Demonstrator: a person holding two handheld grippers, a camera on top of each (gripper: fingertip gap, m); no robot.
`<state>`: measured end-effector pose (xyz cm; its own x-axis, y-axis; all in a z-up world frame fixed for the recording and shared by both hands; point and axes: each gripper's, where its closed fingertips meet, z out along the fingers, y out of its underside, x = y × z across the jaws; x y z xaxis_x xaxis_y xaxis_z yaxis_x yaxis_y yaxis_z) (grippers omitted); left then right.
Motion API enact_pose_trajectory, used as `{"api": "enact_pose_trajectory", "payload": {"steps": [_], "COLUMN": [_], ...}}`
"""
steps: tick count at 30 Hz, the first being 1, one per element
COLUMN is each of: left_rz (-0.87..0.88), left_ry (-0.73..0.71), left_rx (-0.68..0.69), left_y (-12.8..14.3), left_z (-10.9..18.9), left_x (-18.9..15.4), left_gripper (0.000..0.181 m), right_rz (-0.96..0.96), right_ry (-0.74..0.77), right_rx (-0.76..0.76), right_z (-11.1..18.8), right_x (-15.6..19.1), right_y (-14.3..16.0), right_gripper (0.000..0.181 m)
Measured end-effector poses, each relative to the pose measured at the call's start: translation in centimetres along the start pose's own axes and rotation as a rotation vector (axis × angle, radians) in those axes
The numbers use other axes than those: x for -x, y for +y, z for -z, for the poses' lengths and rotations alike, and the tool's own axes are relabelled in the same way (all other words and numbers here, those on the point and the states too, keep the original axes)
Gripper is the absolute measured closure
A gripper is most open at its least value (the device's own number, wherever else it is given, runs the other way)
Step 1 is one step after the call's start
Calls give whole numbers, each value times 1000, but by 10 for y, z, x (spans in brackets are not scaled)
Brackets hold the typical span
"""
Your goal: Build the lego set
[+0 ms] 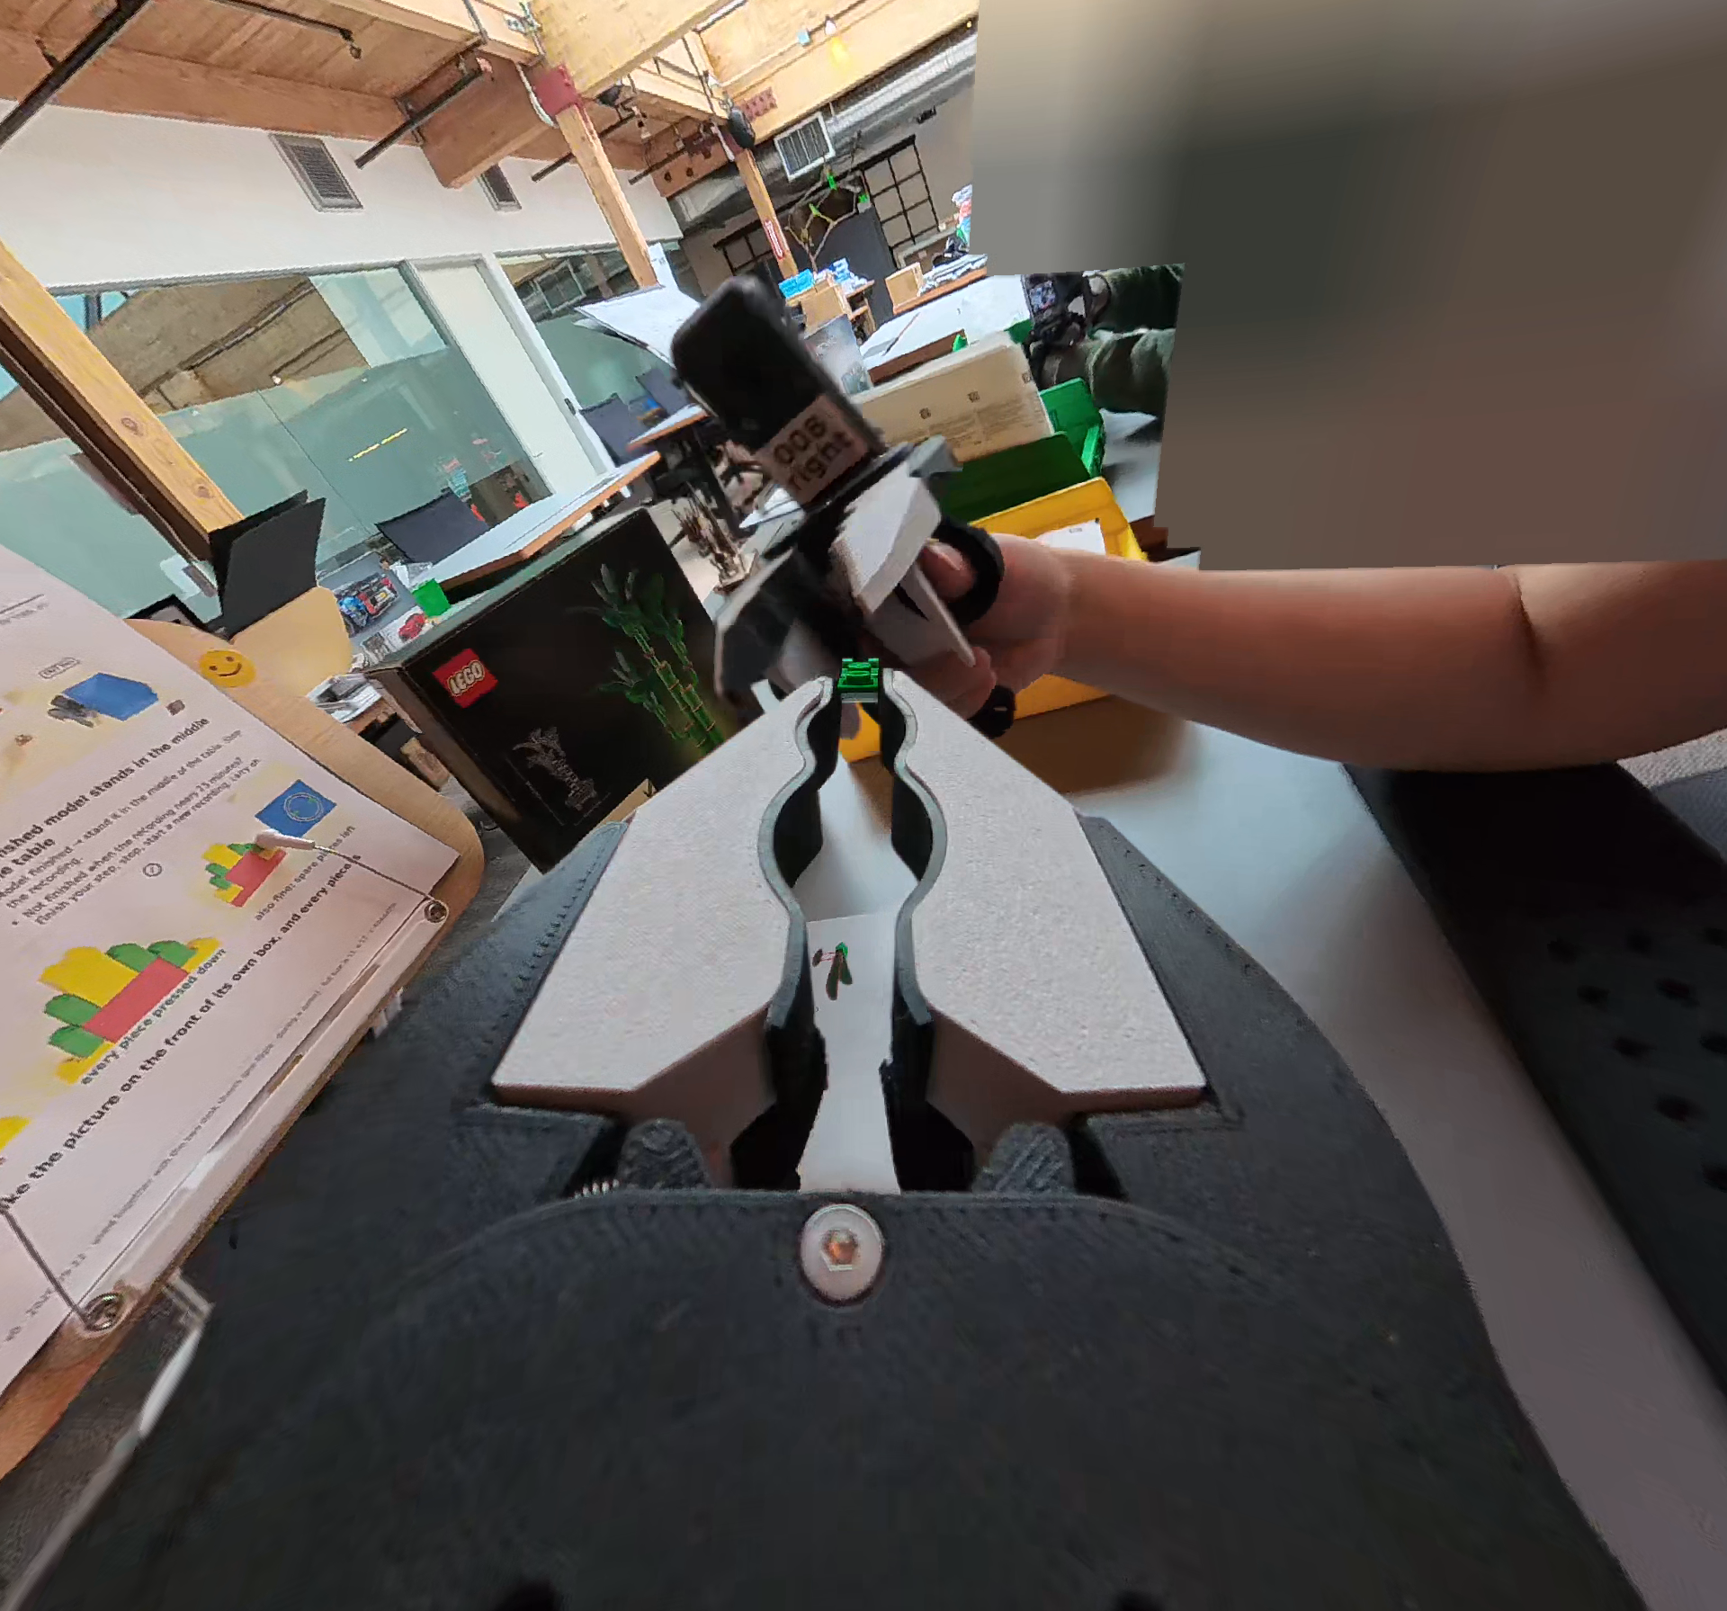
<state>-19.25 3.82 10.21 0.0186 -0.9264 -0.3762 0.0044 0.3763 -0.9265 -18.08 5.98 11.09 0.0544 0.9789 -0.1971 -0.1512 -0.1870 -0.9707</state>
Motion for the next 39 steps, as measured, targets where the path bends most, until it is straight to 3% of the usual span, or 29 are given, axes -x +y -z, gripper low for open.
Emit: {"api": "enact_pose_trajectory", "payload": {"steps": [2,4,9,15,34,39], "left_rz": [36,70,125,167,239,284], "left_ry": [7,19,65,99,110,114], "left_rx": [-15,-28,-62,-57,-65,-62], "left_y": [-4,-9,-20,-19,-23,-21], "left_z": [1,2,2,-3,-7,-4], "left_x": [1,0,-7,-12,-14,-11], "left_gripper": [176,176,176,176,175,168], "right_rz": [285,450,561,504,386,346], "right_ry": [18,47,116,67,48,68], "right_rx": [-65,-70,56,84,147,152], "right_z": [-1,-3,-11,-16,-9,-5], "right_x": [22,36,35,38,40,33], "right_y": [-14,-19,-7,0,0,0], "right_gripper": [151,158,161,175,175,175]}}
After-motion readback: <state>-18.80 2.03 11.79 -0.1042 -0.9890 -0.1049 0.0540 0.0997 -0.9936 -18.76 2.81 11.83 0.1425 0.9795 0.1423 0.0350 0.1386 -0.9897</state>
